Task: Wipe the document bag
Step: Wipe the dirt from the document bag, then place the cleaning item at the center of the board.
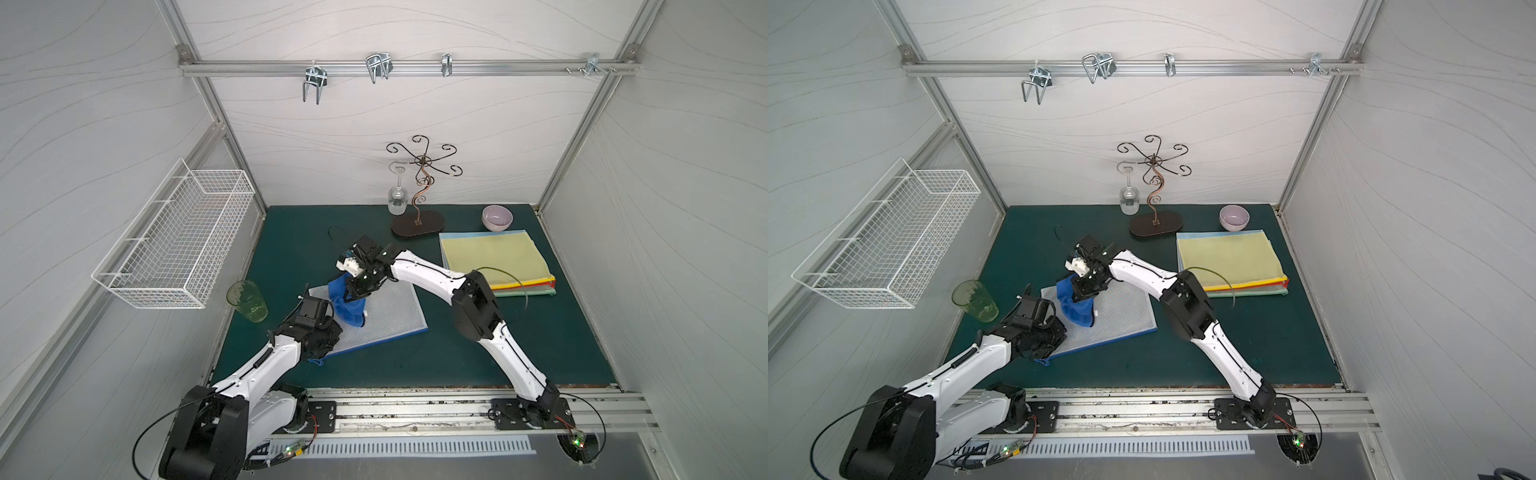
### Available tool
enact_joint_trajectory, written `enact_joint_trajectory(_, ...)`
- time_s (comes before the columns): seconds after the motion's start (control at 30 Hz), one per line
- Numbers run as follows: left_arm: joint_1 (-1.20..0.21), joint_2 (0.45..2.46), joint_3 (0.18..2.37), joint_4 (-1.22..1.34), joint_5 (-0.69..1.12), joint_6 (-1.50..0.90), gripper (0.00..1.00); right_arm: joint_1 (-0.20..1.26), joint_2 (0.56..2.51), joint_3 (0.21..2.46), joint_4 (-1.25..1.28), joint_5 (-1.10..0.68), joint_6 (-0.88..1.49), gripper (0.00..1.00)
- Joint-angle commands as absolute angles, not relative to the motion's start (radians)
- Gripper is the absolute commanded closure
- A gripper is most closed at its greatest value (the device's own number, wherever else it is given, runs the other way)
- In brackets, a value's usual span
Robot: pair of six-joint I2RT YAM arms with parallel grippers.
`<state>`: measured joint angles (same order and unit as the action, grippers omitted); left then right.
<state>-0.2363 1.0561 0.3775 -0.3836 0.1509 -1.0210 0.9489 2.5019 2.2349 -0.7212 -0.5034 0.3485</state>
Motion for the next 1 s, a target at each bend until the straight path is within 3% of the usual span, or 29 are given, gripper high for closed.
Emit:
enact_joint_trajectory(0.0, -0.236, 1.042, 0.373, -0.490, 0.157, -1.006, 1.00, 0.921, 2.592, 2.282, -0.652, -0.608, 0.448, 1.00)
enact_joint_trajectory(0.17, -0.237, 1.033, 0.371, -0.493, 0.159, -1.007, 1.00, 0.866, 2.522, 2.116, -0.563, -0.499, 0.461, 1.00)
enact_joint_trajectory(0.33, -0.237, 1.047, 0.367, -0.473, 0.160, -1.012, 1.00, 0.797, 2.402, 2.002, -0.794, -0.181, 0.359, 1.00)
enact_joint_trajectory(0.53, -0.236, 1.066, 0.364, -0.447, 0.165, -1.017, 1.00, 0.746, 2.278, 1.827, -1.012, 0.083, 0.274, 1.00)
enact_joint_trajectory(0.8, -0.237, 1.067, 0.354, -0.413, 0.164, -1.029, 1.00, 0.713, 1.933, 1.391, -1.006, -0.044, 0.284, 1.00)
enact_joint_trajectory(0.97, -0.236, 1.089, 0.351, -0.385, 0.165, -1.034, 1.00, 0.653, 1.763, 1.210, -1.018, -0.023, 0.325, 1.00)
